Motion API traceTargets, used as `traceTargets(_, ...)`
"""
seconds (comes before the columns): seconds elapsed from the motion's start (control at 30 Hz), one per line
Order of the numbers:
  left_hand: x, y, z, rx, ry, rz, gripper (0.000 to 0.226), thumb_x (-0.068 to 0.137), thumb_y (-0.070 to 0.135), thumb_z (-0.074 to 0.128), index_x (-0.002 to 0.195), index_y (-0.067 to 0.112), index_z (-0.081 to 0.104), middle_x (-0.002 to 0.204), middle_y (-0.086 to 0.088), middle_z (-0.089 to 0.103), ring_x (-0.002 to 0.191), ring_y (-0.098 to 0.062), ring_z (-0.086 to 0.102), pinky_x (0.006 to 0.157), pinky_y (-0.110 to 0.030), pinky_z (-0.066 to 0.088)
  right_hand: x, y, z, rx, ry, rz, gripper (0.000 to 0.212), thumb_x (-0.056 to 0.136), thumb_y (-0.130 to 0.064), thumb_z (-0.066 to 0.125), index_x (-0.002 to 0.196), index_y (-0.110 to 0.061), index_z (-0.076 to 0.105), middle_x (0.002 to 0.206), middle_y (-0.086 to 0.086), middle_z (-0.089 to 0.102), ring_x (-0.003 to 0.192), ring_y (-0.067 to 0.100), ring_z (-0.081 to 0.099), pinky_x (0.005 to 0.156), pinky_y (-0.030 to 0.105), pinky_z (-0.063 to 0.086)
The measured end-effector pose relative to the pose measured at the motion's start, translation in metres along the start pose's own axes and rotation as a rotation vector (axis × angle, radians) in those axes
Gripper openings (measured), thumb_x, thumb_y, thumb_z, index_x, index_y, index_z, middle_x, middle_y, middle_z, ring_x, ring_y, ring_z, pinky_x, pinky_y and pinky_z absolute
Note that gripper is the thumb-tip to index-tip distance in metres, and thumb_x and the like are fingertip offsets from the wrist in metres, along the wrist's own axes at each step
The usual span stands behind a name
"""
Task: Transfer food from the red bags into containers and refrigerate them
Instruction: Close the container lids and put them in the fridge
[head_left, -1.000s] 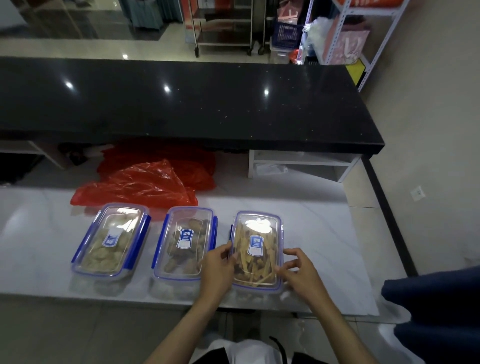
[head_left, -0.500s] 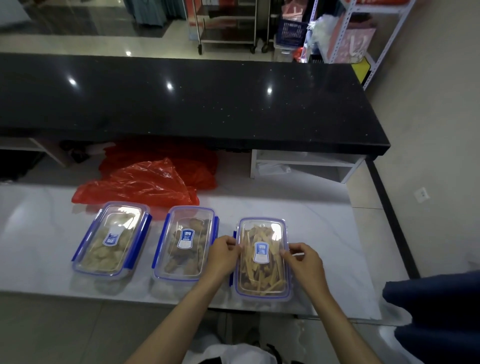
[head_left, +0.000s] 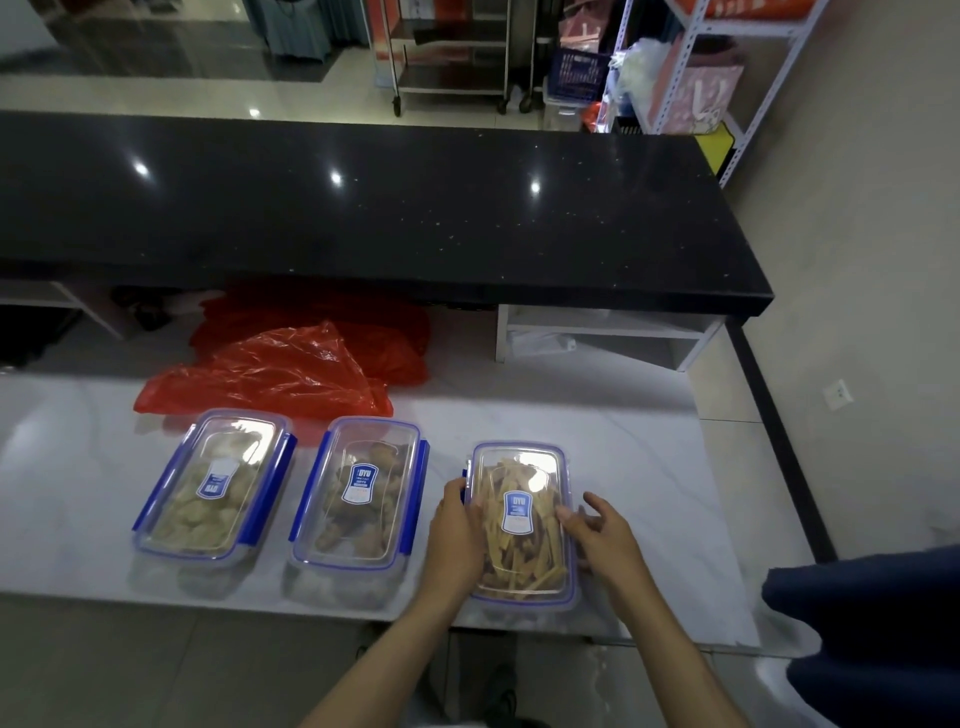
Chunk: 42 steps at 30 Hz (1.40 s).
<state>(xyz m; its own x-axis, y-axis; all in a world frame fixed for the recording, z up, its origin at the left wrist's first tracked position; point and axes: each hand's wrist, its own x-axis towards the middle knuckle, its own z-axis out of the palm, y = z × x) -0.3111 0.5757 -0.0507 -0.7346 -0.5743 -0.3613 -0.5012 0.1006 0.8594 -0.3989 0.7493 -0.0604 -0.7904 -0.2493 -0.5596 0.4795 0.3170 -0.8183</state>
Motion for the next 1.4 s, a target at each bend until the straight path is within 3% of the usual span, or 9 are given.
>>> traceTargets(0.13, -0.003, 0.005, -0.003, -0.120, -0.025, -0.026, 0.019, 0.108, 0.031, 0.047, 0.124, 0.039, 0.042, 0.099, 0.019, 0.064, 0.091, -0.001, 0.068, 0.068, -0.016, 0.054, -0.001, 0.001, 0.001, -0.128, 0.053, -0.117, 0.023, 0.095, -0.034, 0.068, 0.114, -0.023, 0.061, 0.108, -0.001, 0.071, 0.086, 0.008, 0.069, 0.066, 0.020, 0.056)
traceTargets(0.4, -0.005, -0.007, 0.003, -0.138, 0.021, -0.103, 0.014, 0.109, 0.040, 0.042, 0.121, 0.034, 0.044, 0.101, 0.013, 0.068, 0.088, -0.001, 0.068, 0.066, -0.018, 0.054, 0.003, 0.001, 0.009, -0.492, 0.163, -0.228, 0.030, 0.099, -0.043, 0.062, 0.105, -0.017, 0.077, 0.086, -0.004, 0.076, 0.071, 0.009, 0.071, 0.062, 0.022, 0.056)
traceTargets(0.47, -0.007, -0.013, 0.002, -0.125, 0.021, -0.125, 0.025, 0.106, 0.047, 0.045, 0.119, 0.027, 0.051, 0.103, 0.009, 0.070, 0.086, -0.001, 0.070, 0.063, -0.016, 0.054, 0.005, -0.002, 0.010, -0.547, 0.168, -0.212, 0.032, 0.098, -0.044, 0.062, 0.103, -0.015, 0.076, 0.085, -0.001, 0.076, 0.070, 0.009, 0.069, 0.058, 0.020, 0.051)
traceTargets(0.6, -0.008, -0.025, 0.004, -0.169, 0.039, -0.169, 0.041, 0.100, 0.056, 0.051, 0.113, 0.021, 0.066, 0.102, 0.002, 0.077, 0.088, -0.007, 0.074, 0.071, -0.024, 0.060, 0.004, -0.002, 0.008, -0.519, 0.153, -0.202, 0.031, 0.098, -0.043, 0.063, 0.105, -0.016, 0.076, 0.086, -0.003, 0.076, 0.069, 0.006, 0.069, 0.057, 0.017, 0.049)
traceTargets(0.8, -0.026, -0.036, -0.002, -0.369, 0.167, -0.191, 0.063, 0.082, 0.033, 0.083, 0.138, 0.022, 0.057, 0.122, 0.004, 0.070, 0.109, -0.014, 0.070, 0.090, -0.044, 0.062, 0.003, -0.003, 0.007, -0.421, 0.114, -0.197, 0.027, 0.099, -0.037, 0.063, 0.114, -0.018, 0.074, 0.095, -0.005, 0.076, 0.078, 0.005, 0.069, 0.069, 0.024, 0.056)
traceTargets(0.97, -0.031, -0.027, 0.003, -0.338, 0.222, -0.095, 0.046, 0.087, 0.024, 0.080, 0.131, 0.021, 0.068, 0.112, 0.007, 0.077, 0.101, -0.009, 0.075, 0.083, -0.044, 0.065, 0.004, -0.002, 0.006, -0.392, 0.108, -0.200, 0.030, 0.100, -0.036, 0.062, 0.122, -0.018, 0.071, 0.103, -0.001, 0.077, 0.084, 0.012, 0.072, 0.079, 0.034, 0.061)
traceTargets(1.17, -0.031, -0.025, -0.001, -0.275, 0.199, -0.040, 0.030, 0.091, 0.021, 0.077, 0.120, 0.021, 0.073, 0.102, 0.012, 0.078, 0.095, -0.002, 0.075, 0.082, -0.037, 0.065, -0.002, 0.000, 0.015, -0.646, 0.196, -0.269, 0.031, 0.105, -0.036, 0.051, 0.125, -0.017, 0.064, 0.104, 0.002, 0.074, 0.064, -0.004, 0.052, 0.053, 0.009, 0.033)
traceTargets(1.27, -0.030, -0.027, -0.004, -0.293, 0.162, -0.025, 0.026, 0.090, 0.021, 0.077, 0.113, 0.030, 0.069, 0.105, 0.016, 0.075, 0.100, 0.000, 0.072, 0.085, -0.032, 0.064, -0.005, 0.003, 0.018, -0.617, 0.213, -0.248, 0.037, 0.105, -0.041, 0.048, 0.132, -0.020, 0.061, 0.103, -0.001, 0.073, 0.065, -0.004, 0.056, 0.053, 0.008, 0.036)
traceTargets(1.4, -0.024, -0.034, -0.008, -0.291, 0.017, -0.076, 0.031, 0.095, 0.033, 0.071, 0.124, 0.028, 0.061, 0.114, 0.010, 0.073, 0.103, -0.003, 0.072, 0.087, -0.035, 0.063, -0.018, 0.008, 0.029, -0.470, 0.194, -0.203, 0.037, 0.107, -0.047, 0.037, 0.135, -0.030, 0.052, 0.099, -0.009, 0.066, 0.070, -0.006, 0.061, 0.052, 0.004, 0.040)
